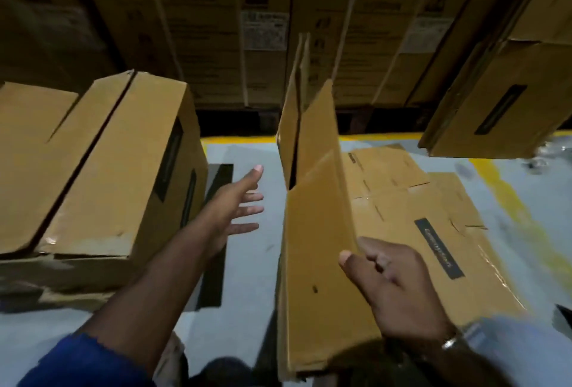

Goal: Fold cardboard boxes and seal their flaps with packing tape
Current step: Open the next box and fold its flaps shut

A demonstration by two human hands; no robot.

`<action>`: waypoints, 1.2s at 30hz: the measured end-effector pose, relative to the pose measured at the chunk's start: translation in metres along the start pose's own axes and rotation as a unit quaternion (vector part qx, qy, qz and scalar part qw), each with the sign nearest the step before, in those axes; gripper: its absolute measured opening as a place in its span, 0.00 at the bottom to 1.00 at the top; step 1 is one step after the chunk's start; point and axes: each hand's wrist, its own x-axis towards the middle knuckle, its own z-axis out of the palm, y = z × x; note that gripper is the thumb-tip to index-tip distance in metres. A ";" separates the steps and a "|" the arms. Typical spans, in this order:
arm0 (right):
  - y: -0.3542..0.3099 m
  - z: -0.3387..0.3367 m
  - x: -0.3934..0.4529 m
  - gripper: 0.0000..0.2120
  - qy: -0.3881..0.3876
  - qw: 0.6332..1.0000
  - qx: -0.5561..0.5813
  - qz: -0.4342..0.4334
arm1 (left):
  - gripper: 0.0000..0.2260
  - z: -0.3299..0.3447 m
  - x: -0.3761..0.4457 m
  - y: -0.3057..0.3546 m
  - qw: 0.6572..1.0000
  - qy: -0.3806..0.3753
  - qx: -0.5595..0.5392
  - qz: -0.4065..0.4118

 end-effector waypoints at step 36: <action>0.080 0.016 0.128 0.23 0.048 0.987 -0.024 0.153 | 0.10 -0.011 -0.005 0.008 0.920 0.137 0.300 0.210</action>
